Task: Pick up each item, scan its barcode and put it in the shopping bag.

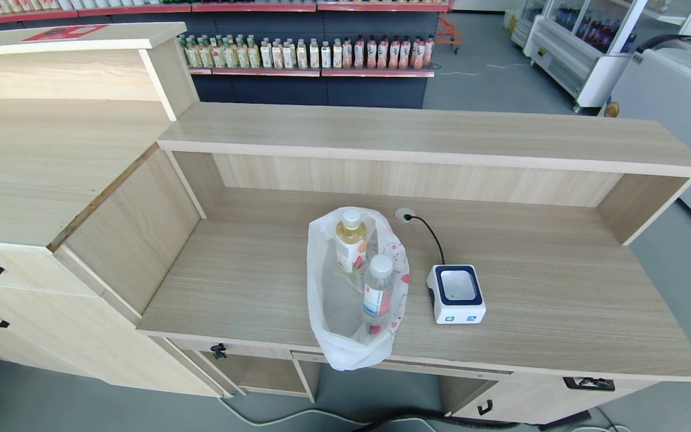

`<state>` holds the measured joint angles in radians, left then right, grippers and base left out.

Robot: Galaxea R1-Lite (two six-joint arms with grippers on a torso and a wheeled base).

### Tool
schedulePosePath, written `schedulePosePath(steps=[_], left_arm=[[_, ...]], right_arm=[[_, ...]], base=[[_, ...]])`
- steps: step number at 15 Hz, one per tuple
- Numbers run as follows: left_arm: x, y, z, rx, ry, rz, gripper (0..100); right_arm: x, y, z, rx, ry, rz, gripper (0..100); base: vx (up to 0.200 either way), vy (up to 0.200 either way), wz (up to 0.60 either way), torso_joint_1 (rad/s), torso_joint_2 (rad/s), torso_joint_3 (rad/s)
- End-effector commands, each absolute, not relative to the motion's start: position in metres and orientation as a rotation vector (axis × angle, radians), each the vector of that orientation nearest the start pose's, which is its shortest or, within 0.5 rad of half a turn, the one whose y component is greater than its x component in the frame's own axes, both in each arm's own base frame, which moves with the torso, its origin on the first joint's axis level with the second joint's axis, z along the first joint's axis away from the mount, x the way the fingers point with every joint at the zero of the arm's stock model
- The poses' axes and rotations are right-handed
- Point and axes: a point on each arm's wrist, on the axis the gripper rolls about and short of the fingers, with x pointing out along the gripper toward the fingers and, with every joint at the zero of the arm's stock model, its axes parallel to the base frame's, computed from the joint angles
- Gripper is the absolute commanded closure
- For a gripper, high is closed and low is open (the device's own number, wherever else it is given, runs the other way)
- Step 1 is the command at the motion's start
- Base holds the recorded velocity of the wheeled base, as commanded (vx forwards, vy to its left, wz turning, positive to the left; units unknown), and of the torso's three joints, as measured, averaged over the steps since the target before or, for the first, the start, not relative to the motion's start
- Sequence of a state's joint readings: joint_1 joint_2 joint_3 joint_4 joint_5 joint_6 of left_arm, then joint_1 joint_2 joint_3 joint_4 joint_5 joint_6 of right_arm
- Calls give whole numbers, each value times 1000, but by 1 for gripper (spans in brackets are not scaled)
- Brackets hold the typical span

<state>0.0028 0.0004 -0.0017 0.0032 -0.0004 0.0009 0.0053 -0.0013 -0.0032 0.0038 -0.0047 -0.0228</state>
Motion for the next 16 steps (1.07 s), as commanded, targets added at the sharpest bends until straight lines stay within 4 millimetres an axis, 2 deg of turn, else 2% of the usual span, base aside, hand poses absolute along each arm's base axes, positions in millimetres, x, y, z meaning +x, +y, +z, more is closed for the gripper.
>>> schedulePosePath(steps=[1, 11, 16], left_arm=[[-23, 0, 76, 2, 5, 2, 0], [-23, 0, 76, 0, 2, 3, 0], [-23, 0, 76, 0, 2, 3, 0]], right_arm=[[-23, 0, 76, -28, 6, 2, 0], [-23, 0, 76, -23, 5, 2, 0], [-23, 0, 76, -23, 5, 2, 0]], base=[[200, 0, 0, 2, 2, -2], [200, 0, 0, 6, 1, 2], [0, 0, 0, 0, 0, 0]])
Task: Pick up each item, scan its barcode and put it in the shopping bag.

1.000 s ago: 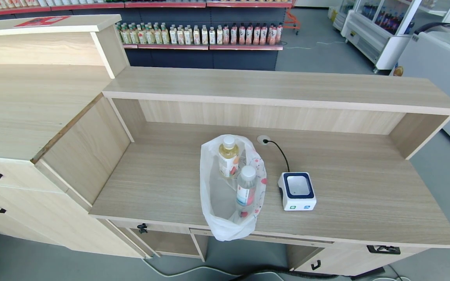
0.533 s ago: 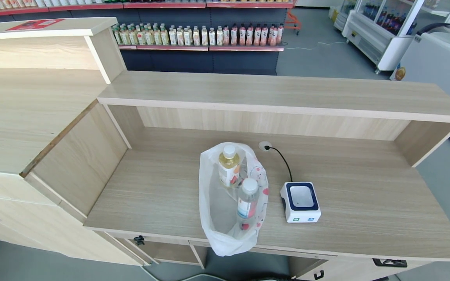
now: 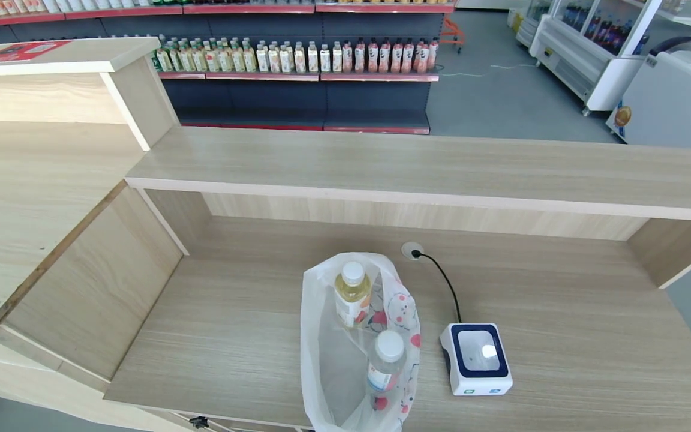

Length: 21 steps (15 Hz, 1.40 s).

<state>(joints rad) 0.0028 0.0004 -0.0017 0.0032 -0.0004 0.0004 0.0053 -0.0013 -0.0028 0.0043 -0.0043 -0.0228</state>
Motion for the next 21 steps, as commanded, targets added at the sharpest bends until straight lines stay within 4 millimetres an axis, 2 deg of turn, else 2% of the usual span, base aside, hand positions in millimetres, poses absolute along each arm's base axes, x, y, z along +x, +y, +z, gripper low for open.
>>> schedulePosePath(steps=[1, 3, 4, 21], left_arm=[[-23, 0, 76, 0, 2, 3, 0], [-23, 0, 76, 0, 2, 3, 0], [-23, 0, 76, 0, 2, 3, 0], [-23, 0, 76, 0, 2, 3, 0]], right_arm=[[-23, 0, 76, -23, 5, 2, 0], [-23, 0, 76, -29, 5, 2, 0], [-23, 0, 76, -28, 5, 2, 100], [-23, 0, 76, -23, 3, 0, 100]], base=[[0, 0, 0, 0, 0, 0], [0, 0, 0, 0, 0, 0], [0, 0, 0, 0, 0, 0], [0, 0, 0, 0, 0, 0]])
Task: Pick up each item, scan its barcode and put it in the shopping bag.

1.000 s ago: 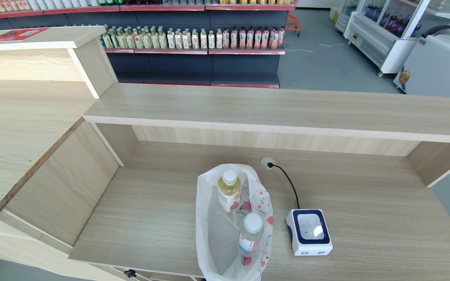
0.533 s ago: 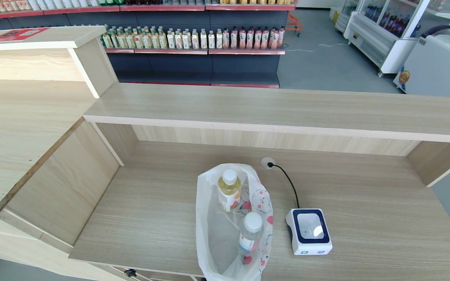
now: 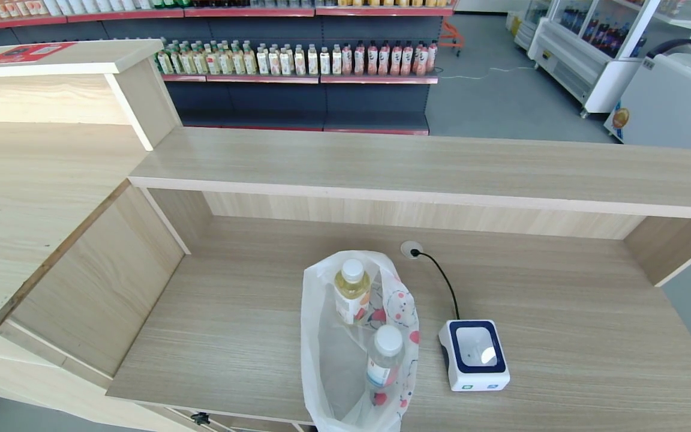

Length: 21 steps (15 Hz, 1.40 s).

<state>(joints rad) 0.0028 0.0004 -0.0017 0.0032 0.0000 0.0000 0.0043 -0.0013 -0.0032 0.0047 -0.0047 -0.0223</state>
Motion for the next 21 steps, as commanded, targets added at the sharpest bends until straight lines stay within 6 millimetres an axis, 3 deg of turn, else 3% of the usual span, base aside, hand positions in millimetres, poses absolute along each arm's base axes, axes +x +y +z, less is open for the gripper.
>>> schedulePosePath(steps=[1, 4, 7, 21], left_arm=[[-23, 0, 76, 0, 2, 3, 0], [-23, 0, 76, -2, 2, 3, 0], [-23, 0, 76, 5, 2, 3, 0], [-23, 0, 76, 0, 2, 3, 0]], right_arm=[[-23, 0, 76, -23, 3, 0, 100], [-23, 0, 76, -23, 3, 0, 100], [-23, 0, 76, -23, 3, 0, 100], [-23, 0, 76, -21, 3, 0, 100]], base=[[0, 0, 0, 0, 0, 0], [0, 0, 0, 0, 0, 0], [0, -200, 0, 2, 1, 4], [0, 0, 0, 0, 0, 0]])
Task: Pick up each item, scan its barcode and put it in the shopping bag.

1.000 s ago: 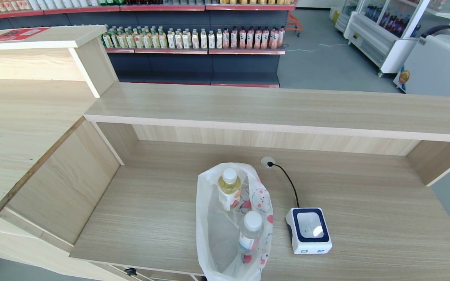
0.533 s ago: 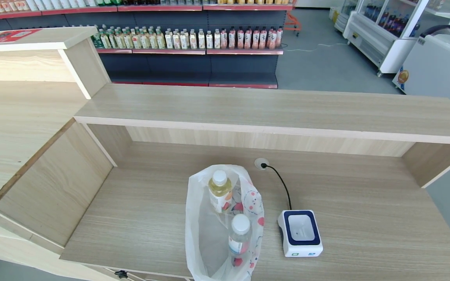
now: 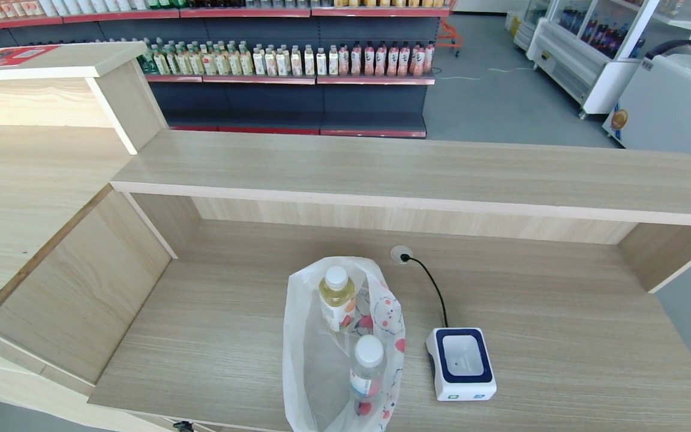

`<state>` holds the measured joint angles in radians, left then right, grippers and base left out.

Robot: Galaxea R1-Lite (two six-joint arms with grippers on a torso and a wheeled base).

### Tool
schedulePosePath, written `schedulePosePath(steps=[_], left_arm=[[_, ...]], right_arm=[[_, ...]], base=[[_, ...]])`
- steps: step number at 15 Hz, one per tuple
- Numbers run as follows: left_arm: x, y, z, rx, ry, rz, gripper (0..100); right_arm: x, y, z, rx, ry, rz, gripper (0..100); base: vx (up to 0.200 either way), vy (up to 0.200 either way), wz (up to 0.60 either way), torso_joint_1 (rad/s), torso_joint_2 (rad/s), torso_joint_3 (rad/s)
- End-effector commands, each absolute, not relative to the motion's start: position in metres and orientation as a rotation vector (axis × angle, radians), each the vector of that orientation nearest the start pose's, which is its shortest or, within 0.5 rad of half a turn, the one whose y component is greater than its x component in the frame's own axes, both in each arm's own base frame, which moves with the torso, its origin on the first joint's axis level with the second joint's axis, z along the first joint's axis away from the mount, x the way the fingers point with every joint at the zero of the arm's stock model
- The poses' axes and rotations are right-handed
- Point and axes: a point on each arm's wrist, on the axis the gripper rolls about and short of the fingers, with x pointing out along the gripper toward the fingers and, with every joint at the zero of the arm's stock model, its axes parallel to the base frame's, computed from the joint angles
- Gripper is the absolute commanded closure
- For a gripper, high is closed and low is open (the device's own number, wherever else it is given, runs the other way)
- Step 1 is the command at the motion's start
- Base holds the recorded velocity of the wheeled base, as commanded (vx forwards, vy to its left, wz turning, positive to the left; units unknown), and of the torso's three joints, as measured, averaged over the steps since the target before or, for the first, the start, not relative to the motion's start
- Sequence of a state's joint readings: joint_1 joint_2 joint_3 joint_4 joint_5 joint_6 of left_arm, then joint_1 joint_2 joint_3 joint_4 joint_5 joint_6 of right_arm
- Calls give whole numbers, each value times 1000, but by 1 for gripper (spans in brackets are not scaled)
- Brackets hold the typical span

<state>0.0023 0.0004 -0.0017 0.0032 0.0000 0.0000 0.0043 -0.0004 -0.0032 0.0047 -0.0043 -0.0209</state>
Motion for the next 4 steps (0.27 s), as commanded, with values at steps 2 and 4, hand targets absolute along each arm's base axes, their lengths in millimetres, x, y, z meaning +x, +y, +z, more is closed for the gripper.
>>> schedulePosePath(steps=[2, 4], left_arm=[[-23, 0, 76, 0, 2, 3, 0], [-23, 0, 76, 0, 2, 3, 0]], right_arm=[[-23, 0, 76, -21, 3, 0, 100], [-23, 0, 76, -23, 5, 0, 100]], base=[[0, 0, 0, 0, 0, 0], [0, 0, 0, 0, 0, 0]])
